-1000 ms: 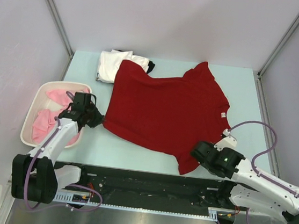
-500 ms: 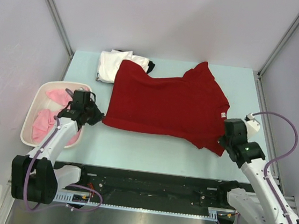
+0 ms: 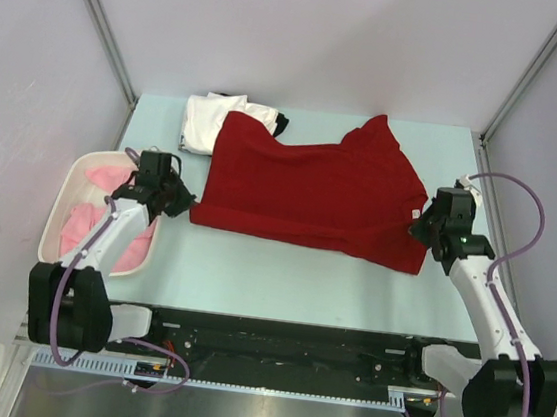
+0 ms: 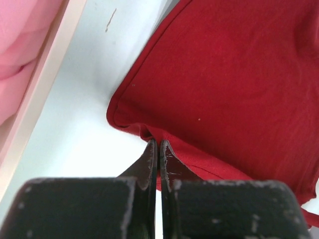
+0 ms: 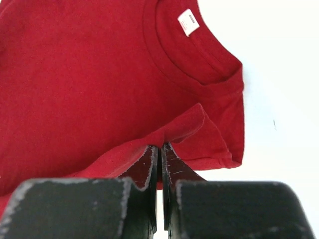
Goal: Fold and stack the t-shirts
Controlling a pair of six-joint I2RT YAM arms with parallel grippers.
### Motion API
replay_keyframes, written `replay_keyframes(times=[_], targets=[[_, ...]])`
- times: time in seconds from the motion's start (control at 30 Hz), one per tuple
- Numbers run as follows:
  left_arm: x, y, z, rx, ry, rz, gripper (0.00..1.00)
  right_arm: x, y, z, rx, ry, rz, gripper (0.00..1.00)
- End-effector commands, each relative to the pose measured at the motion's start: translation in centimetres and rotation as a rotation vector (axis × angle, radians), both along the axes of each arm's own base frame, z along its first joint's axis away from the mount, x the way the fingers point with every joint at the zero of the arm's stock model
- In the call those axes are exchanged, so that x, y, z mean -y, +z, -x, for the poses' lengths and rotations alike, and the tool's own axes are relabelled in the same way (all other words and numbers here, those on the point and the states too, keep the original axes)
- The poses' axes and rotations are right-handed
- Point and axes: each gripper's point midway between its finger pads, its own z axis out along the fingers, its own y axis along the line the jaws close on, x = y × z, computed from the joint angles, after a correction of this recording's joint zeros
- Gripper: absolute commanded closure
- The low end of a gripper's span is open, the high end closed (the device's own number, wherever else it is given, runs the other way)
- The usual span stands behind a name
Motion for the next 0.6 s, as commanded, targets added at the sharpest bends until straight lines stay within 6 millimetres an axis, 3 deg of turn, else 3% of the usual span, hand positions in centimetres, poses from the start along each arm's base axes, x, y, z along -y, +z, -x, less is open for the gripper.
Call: replay_keyframes(times=[0.0,0.03,0.23,0.4,0.57], targets=[[-1.1,1.5,-3.1,0.035,0.021,-0.054,1.00,-0.8,4.1,-4.2,0.126,0.084,-0.009,1.00],[-1.0,2.3,-3.9,0.051,0.015,-0.051,1.00,-0.7,4.0,-4.7,0.122,0.083,-0.009,1.00],[-0.9,1.1,-7.1,0.022,0.018,-0.045,1.00,-1.0,3.8,-8.0,0.116,0.084,-0.032,1.00],[-0.8,-1.6,-9.3,-0.043,0.010,-0.045,1.00,-1.3,2.0,-9.7,0.081,0.079,-0.058,1.00],[-0.7,-2.4,-11.3,-0.039,0.010,-0.045,1.00,-1.3,0.1,-11.1,0.045,0.069,-0.061,1.00]])
